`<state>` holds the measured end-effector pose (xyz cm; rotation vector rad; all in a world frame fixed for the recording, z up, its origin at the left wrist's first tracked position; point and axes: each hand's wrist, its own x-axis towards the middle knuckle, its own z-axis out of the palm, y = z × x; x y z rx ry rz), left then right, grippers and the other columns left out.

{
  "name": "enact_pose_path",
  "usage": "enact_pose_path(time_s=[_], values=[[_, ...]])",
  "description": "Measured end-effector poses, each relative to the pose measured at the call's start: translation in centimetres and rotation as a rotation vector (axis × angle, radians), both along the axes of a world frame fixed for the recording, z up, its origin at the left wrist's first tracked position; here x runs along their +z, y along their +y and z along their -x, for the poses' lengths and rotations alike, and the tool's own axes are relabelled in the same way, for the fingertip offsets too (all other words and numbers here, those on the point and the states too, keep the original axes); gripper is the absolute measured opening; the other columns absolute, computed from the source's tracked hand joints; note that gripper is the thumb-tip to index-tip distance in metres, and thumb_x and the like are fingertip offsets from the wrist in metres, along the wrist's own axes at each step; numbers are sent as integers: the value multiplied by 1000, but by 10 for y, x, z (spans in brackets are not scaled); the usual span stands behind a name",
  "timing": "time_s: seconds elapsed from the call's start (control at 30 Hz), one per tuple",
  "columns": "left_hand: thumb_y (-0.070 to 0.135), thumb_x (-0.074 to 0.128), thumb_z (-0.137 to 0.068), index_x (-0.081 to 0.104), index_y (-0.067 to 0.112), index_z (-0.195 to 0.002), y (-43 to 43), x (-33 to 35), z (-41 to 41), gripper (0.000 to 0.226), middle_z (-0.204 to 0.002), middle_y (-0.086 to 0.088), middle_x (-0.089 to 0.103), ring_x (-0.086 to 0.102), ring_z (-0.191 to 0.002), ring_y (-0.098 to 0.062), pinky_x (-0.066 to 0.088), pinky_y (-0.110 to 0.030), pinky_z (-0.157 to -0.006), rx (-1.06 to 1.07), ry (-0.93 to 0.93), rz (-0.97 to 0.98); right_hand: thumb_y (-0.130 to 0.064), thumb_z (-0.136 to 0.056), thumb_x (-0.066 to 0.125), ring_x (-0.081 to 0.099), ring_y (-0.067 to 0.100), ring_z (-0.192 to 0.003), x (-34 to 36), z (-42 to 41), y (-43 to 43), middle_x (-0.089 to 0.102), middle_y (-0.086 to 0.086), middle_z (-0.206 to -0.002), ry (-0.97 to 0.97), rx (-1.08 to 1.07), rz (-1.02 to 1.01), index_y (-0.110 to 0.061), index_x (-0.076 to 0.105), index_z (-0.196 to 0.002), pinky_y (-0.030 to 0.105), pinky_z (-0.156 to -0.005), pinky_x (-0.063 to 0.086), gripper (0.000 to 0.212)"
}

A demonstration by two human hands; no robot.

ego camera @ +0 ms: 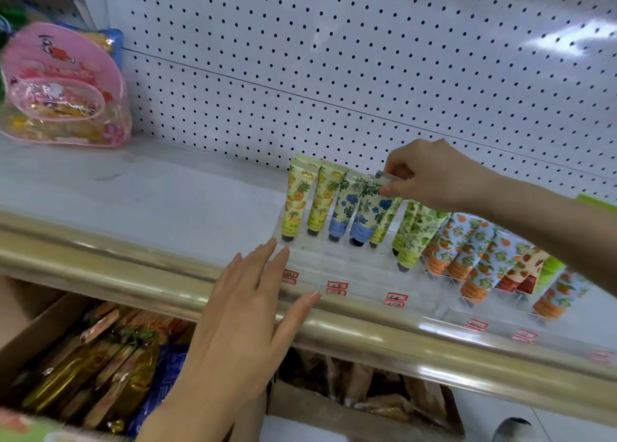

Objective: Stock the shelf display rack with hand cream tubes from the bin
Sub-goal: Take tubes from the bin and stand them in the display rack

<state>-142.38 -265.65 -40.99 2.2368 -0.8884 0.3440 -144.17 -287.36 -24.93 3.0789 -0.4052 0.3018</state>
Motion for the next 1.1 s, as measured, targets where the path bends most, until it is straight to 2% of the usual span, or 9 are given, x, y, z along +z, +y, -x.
enact_pose_path(time_s=[0.1,0.17,0.37,0.47,0.53,0.67,0.77,0.93,1.1], values=[[63,19,-95,49,20,-136,-1,-4,-3,67,-141,-1,50,16,-126,3,15,-43,-104,17,-57,-139,-26,-88,66,50,15,-60,-8,-2,-3,59,5,-73,11,-31,-24,-6,62,-87,23,-49,35,21],[60,23,-97,53,18,-131,-1,-7,-5,62,-135,-3,56,20,-125,2,21,-45,-100,41,-114,-166,-26,-87,66,50,15,-59,-13,-4,-4,60,7,-75,16,-47,-39,-4,64,-90,23,-50,36,22],[60,25,-96,52,18,-133,-1,-9,-5,63,-137,-6,53,31,-125,-13,22,-44,-101,39,-186,-171,-26,-88,66,50,21,-59,-16,-7,-4,67,24,-87,12,-69,-80,5,65,-95,24,-50,36,31],[61,26,-95,50,19,-135,-2,-11,-6,63,-139,-6,51,33,-126,-14,26,-38,-107,30,-185,-198,-28,-86,67,53,20,-62,-16,-8,-4,69,18,-90,27,-69,-73,-2,66,-94,23,-51,39,27],[61,27,-95,50,18,-136,-2,-11,-7,63,-139,-8,51,34,-129,-17,20,-33,-112,16,-179,-219,-29,-85,69,53,17,-62,-16,-7,-4,68,15,-90,40,-62,-54,-4,65,-95,21,-50,39,28],[63,25,-94,50,18,-137,-7,-9,-6,68,-142,-11,48,43,-134,-26,17,-48,-109,25,-220,-312,-32,-84,70,61,20,-69,-10,0,-4,67,9,-95,40,-71,-66,-8,64,-102,18,-51,42,31],[65,22,-93,48,18,-138,-10,-3,2,70,-146,-10,43,37,-137,-26,17,-52,-110,5,-262,-333,-39,-83,68,60,21,-84,0,15,2,60,4,-103,10,-61,-37,-13,58,-113,23,-57,41,41],[63,25,-92,48,16,-138,-12,3,35,69,-146,-12,43,36,-138,-27,17,-52,-112,-72,-381,-363,-42,-86,61,36,27,-126,5,80,16,43,8,-137,-7,101,229,-21,33,-143,38,-101,33,66],[63,32,-90,46,12,-139,4,-32,82,73,-147,-15,41,36,-137,-30,22,-53,-113,-220,-449,-567,-51,-83,53,33,33,-133,-62,172,28,35,15,-149,-2,353,482,-10,24,-149,41,-104,24,83]])
